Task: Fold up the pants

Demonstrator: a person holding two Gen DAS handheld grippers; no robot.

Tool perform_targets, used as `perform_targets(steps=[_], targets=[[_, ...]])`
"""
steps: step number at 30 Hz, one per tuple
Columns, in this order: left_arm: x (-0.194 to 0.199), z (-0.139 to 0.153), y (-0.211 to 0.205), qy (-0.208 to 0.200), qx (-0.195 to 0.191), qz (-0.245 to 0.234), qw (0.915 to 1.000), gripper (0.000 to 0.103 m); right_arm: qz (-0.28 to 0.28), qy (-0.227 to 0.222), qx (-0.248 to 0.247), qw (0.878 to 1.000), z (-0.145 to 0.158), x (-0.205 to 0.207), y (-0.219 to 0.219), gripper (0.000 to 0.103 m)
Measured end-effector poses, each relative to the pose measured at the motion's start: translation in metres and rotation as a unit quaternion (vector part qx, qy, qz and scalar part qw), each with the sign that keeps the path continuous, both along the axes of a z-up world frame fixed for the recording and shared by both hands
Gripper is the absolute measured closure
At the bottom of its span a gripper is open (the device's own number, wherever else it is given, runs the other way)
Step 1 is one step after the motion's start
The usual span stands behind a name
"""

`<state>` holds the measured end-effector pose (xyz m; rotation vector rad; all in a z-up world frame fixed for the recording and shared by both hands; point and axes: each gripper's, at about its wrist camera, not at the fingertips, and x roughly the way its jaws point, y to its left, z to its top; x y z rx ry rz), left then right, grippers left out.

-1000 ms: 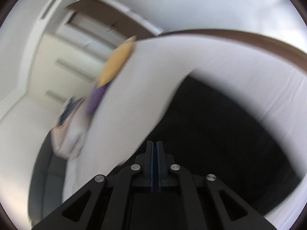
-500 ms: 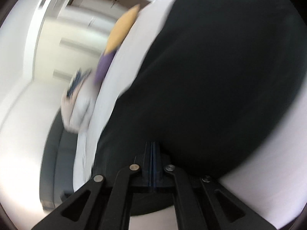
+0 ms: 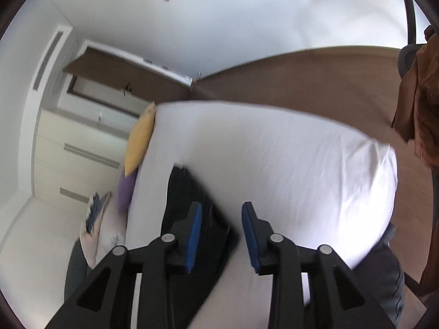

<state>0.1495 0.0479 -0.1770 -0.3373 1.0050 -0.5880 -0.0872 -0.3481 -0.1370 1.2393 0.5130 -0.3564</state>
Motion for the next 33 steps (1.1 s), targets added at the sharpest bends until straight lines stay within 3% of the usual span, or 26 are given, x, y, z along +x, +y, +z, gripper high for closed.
perform_targets(steps=[2, 8, 13, 16, 19, 20, 21, 24, 28, 30, 33], targets=[[0.001, 0.0, 0.002, 0.001, 0.0, 0.0, 1.0, 0.101, 0.006, 0.014, 0.021, 1.0, -0.009, 0.008, 0.009, 0.056], [0.001, 0.0, 0.005, 0.002, -0.004, 0.0, 1.0, 0.101, 0.002, 0.006, 0.052, 0.999, -0.025, 0.014, 0.014, 0.055], [0.001, -0.001, 0.006, 0.003, -0.006, -0.001, 1.0, 0.101, -0.02, -0.039, 0.101, 0.994, -0.039, 0.018, 0.006, 0.053], [0.0, -0.001, 0.006, 0.003, -0.005, 0.0, 1.0, 0.101, -0.015, -0.051, 0.095, 0.994, -0.038, 0.031, 0.003, 0.053], [0.0, -0.001, 0.006, 0.004, -0.005, 0.0, 1.0, 0.101, 0.0, -0.06, 0.097, 0.993, -0.039, 0.041, 0.003, 0.066], [0.0, -0.002, 0.006, 0.004, -0.005, 0.0, 1.0, 0.101, 0.003, -0.058, 0.101, 0.993, -0.041, 0.046, 0.002, 0.085], [0.0, -0.002, 0.006, 0.004, -0.005, 0.0, 1.0, 0.101, 0.003, -0.05, 0.102, 0.994, -0.043, 0.049, 0.002, 0.09], [0.0, -0.002, 0.007, 0.005, -0.006, 0.0, 1.0, 0.101, 0.009, -0.034, 0.05, 0.998, -0.03, 0.052, 0.01, 0.091], [0.0, -0.003, 0.009, 0.009, -0.009, 0.002, 0.9999, 0.101, 0.061, -0.009, -0.068, 0.996, 0.011, 0.074, 0.043, 0.091], [0.001, -0.003, 0.01, 0.013, -0.012, 0.004, 0.9998, 0.101, 0.109, 0.006, -0.151, 0.983, 0.035, 0.091, 0.078, 0.091], [0.003, -0.003, 0.013, 0.023, -0.022, 0.01, 0.9994, 0.101, 0.19, 0.022, -0.271, 0.943, 0.06, 0.115, 0.148, 0.091]])
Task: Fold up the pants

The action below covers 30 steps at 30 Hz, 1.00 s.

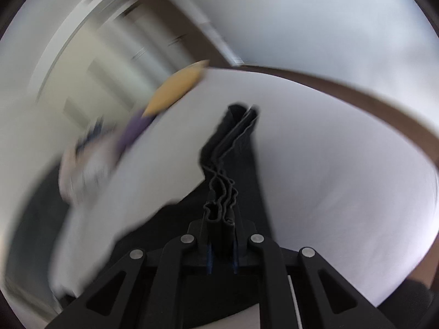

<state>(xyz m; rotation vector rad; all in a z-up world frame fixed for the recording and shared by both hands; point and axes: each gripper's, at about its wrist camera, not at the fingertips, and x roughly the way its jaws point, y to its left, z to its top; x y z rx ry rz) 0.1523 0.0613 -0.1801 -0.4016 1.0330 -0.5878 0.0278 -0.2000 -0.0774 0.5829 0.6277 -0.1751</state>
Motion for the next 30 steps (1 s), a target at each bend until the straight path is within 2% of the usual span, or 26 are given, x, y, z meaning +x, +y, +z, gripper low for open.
perform_targets(steps=[1, 2, 3, 4, 7, 8, 10, 12, 14, 17, 22, 26, 30], targets=[[0.001, 0.0, 0.002, 0.008, -0.008, 0.005, 0.9999, 0.101, 0.027, 0.009, -0.047, 0.998, 0.005, 0.008, 0.025, 0.091], [0.002, 0.0, 0.003, 0.014, -0.014, 0.01, 0.9998, 0.101, 0.059, 0.024, -0.116, 0.991, 0.006, 0.017, 0.057, 0.091], [0.003, 0.001, 0.004, 0.019, -0.018, 0.014, 0.9995, 0.101, 0.083, 0.041, -0.173, 0.981, 0.001, 0.024, 0.083, 0.091], [0.003, 0.002, 0.004, 0.024, -0.021, 0.017, 0.9993, 0.101, 0.115, 0.067, -0.234, 0.963, -0.011, 0.032, 0.113, 0.091], [0.004, 0.007, -0.004, 0.036, -0.022, 0.01, 0.9991, 0.097, 0.152, 0.114, -0.281, 0.941, -0.046, 0.043, 0.148, 0.091], [0.004, 0.009, -0.007, 0.038, -0.025, 0.007, 0.9989, 0.092, 0.149, 0.118, -0.299, 0.935, -0.055, 0.041, 0.154, 0.091], [0.004, 0.013, -0.014, 0.042, -0.042, -0.003, 0.9982, 0.076, 0.15, 0.11, -0.324, 0.928, -0.057, 0.039, 0.16, 0.091], [0.007, 0.016, -0.021, 0.045, -0.064, -0.008, 0.9969, 0.03, 0.149, 0.105, -0.335, 0.925, -0.054, 0.037, 0.161, 0.092], [0.009, 0.022, -0.03, 0.047, -0.078, -0.007, 0.9958, 0.02, 0.145, 0.094, -0.352, 0.92, -0.048, 0.034, 0.167, 0.092], [0.019, 0.026, -0.047, 0.076, -0.107, -0.028, 0.991, 0.02, 0.148, 0.074, -0.379, 0.91, -0.038, 0.028, 0.182, 0.091], [0.035, 0.033, -0.071, 0.099, -0.151, -0.06, 0.9817, 0.02, 0.169, 0.061, -0.402, 0.898, -0.03, 0.021, 0.211, 0.091], [0.047, 0.032, -0.084, 0.111, -0.128, -0.075, 0.9827, 0.02, 0.185, 0.055, -0.405, 0.894, -0.027, 0.017, 0.227, 0.091], [0.053, 0.023, -0.082, 0.134, -0.127, -0.077, 0.9798, 0.021, 0.202, 0.046, -0.414, 0.886, -0.022, 0.012, 0.246, 0.091]])
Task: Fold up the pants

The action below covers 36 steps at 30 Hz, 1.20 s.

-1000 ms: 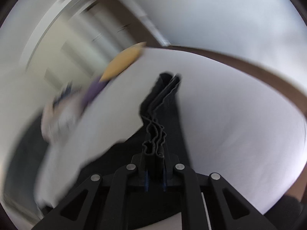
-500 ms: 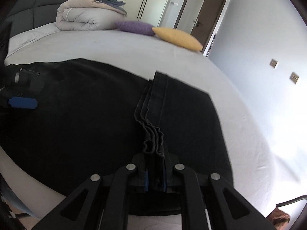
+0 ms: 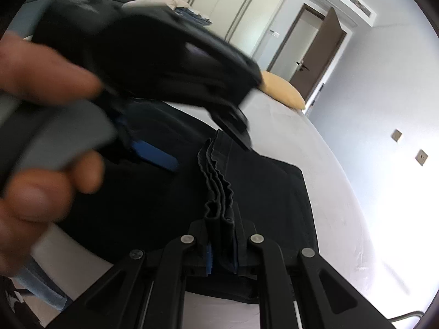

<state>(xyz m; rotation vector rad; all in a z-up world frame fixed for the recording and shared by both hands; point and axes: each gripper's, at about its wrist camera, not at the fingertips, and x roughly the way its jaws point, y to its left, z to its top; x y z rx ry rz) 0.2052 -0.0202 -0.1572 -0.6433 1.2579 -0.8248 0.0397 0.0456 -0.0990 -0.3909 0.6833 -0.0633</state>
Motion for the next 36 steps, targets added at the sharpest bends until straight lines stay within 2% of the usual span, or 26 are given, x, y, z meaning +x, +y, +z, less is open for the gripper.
perform_targets(steps=[1, 2, 3, 5, 6, 9, 13, 19, 27, 31, 34, 36], targets=[[0.0, 0.001, 0.001, -0.006, 0.002, -0.006, 1.0, 0.025, 0.008, 0.0, -0.005, 1.0, 0.001, -0.001, 0.007, 0.091], [-0.001, 0.001, 0.003, -0.01, 0.006, -0.011, 0.9999, 0.046, 0.014, 0.001, -0.007, 1.0, 0.003, -0.001, 0.012, 0.091], [0.0, 0.001, 0.006, -0.009, 0.012, -0.018, 0.9997, 0.074, 0.023, 0.001, -0.009, 1.0, 0.004, -0.001, 0.018, 0.091], [0.006, -0.001, 0.016, -0.008, 0.021, -0.016, 0.9996, 0.078, 0.039, 0.003, -0.016, 0.999, 0.003, -0.003, 0.03, 0.091], [0.007, 0.0, 0.022, -0.013, 0.023, -0.016, 0.9995, 0.087, 0.047, 0.004, -0.021, 0.999, 0.003, -0.004, 0.037, 0.091], [0.012, 0.004, 0.046, -0.03, 0.047, -0.018, 0.9983, 0.094, 0.075, 0.009, -0.038, 0.996, 0.001, -0.005, 0.054, 0.091], [0.017, 0.01, 0.077, -0.054, 0.08, -0.031, 0.9948, 0.094, 0.111, 0.016, -0.062, 0.992, -0.004, -0.006, 0.079, 0.091], [0.031, 0.011, 0.123, -0.063, 0.106, -0.041, 0.9915, 0.094, 0.153, 0.03, -0.078, 0.985, -0.008, -0.003, 0.108, 0.091], [0.043, 0.001, 0.167, -0.074, 0.136, -0.04, 0.9871, 0.094, 0.173, 0.054, -0.076, 0.98, -0.019, 0.002, 0.1, 0.091], [0.038, -0.009, 0.177, -0.078, 0.143, -0.041, 0.9859, 0.094, 0.176, 0.068, -0.074, 0.979, -0.016, 0.011, 0.078, 0.091], [0.052, -0.003, 0.141, -0.08, 0.146, -0.037, 0.9853, 0.094, 0.176, 0.073, -0.068, 0.979, -0.016, 0.012, 0.076, 0.091], [0.052, -0.003, 0.138, -0.083, 0.15, -0.034, 0.9847, 0.094, 0.178, 0.072, -0.063, 0.979, -0.016, 0.014, 0.073, 0.09]])
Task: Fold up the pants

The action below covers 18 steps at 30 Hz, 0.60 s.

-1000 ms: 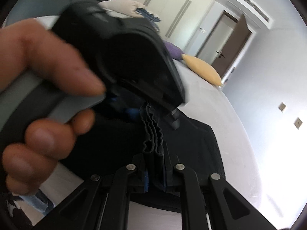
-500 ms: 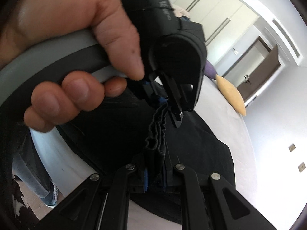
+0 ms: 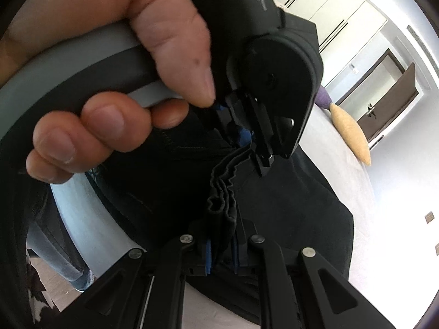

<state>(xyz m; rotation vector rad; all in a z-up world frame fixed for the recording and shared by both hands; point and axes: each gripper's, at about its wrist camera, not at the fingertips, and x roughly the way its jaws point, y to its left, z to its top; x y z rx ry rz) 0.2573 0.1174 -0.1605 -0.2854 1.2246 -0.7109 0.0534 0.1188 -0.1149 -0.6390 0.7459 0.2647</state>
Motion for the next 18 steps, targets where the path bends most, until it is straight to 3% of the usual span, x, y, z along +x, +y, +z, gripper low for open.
perform_targets(steps=[10, 11, 13, 15, 18], targets=[[-0.019, 0.013, -0.008, -0.014, 0.021, 0.02, 0.9995, 0.092, 0.021, -0.003, -0.006, 1.0, -0.007, -0.01, 0.003, 0.086], [-0.02, 0.015, -0.008, -0.019, 0.026, 0.021, 0.9993, 0.092, 0.025, -0.005, -0.005, 1.0, -0.006, -0.011, 0.001, 0.082], [-0.021, 0.019, -0.01, -0.024, 0.042, 0.021, 0.9986, 0.092, 0.019, -0.014, -0.002, 1.0, -0.005, -0.012, -0.004, 0.066], [-0.019, 0.02, -0.008, -0.025, 0.051, 0.02, 0.9982, 0.092, 0.01, -0.017, 0.006, 1.0, -0.001, -0.01, -0.009, 0.043], [-0.016, 0.032, -0.001, -0.05, 0.102, 0.04, 0.9927, 0.092, 0.009, 0.007, 0.048, 0.999, 0.012, -0.009, -0.023, 0.039]])
